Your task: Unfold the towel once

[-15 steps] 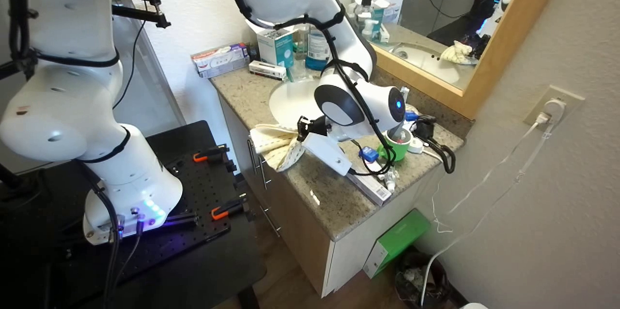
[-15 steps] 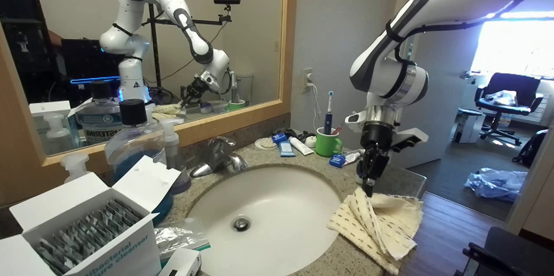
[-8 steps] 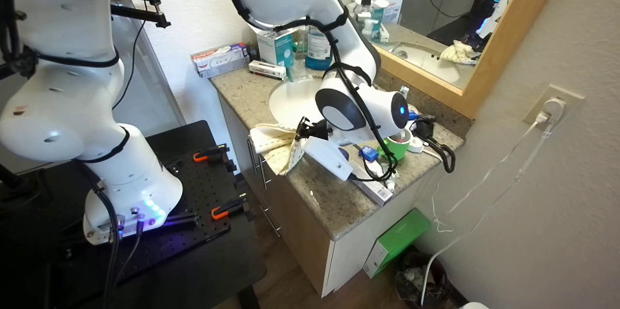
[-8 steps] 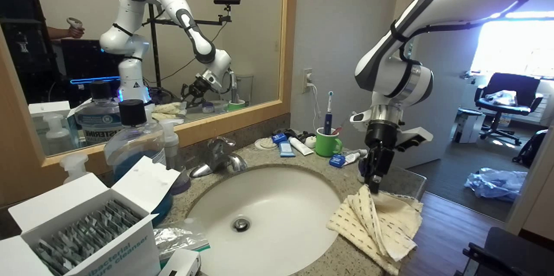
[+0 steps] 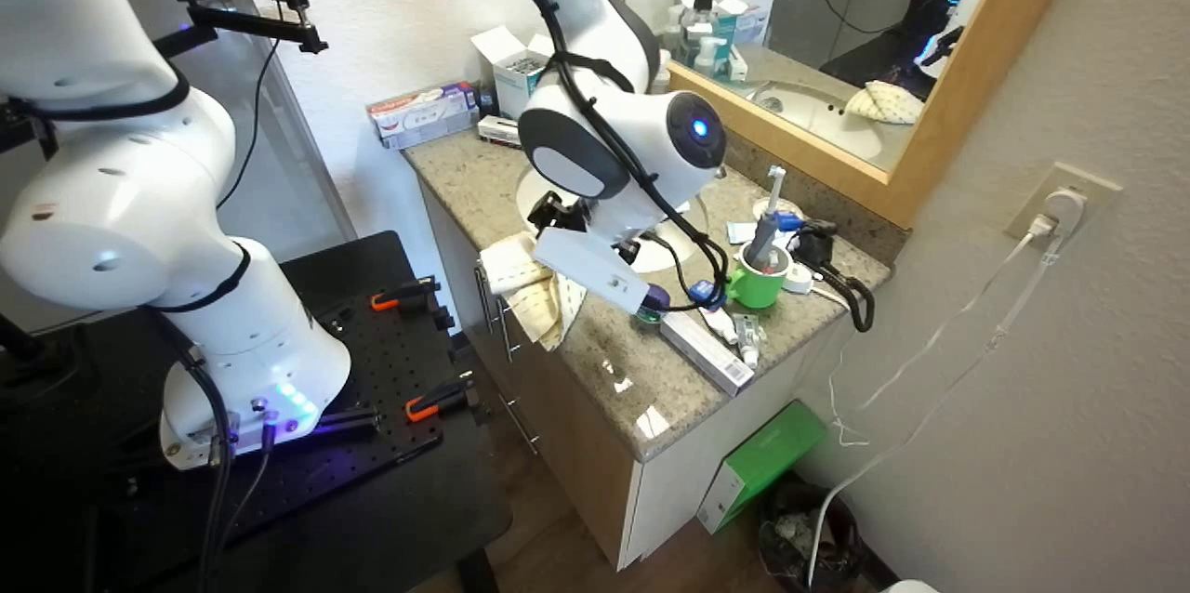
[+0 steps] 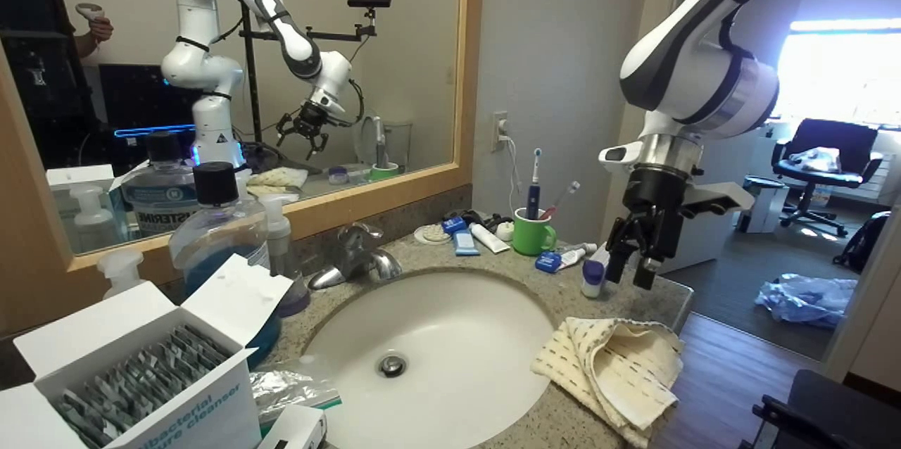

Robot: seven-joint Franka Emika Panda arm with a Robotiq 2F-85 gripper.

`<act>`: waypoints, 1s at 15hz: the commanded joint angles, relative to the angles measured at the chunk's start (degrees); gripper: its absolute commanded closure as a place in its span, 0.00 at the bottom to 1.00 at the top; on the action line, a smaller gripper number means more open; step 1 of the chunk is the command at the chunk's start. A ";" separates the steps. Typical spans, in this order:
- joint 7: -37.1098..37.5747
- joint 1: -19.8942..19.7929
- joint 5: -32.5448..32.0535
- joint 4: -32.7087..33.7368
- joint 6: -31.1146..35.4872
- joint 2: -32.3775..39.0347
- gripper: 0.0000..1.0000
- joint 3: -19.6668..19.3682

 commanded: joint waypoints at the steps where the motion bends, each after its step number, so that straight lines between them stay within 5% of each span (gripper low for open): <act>1: 4.92 3.87 -3.60 -10.09 5.81 -13.41 0.00 0.10; 8: 15.77 12.42 -15.88 -14.28 7.11 -21.45 0.00 3.26; 14: 21.57 18.13 -18.86 -17.40 14.56 -23.48 0.00 5.34; 15: 19.14 18.45 -17.78 -14.97 11.49 -20.70 0.00 3.31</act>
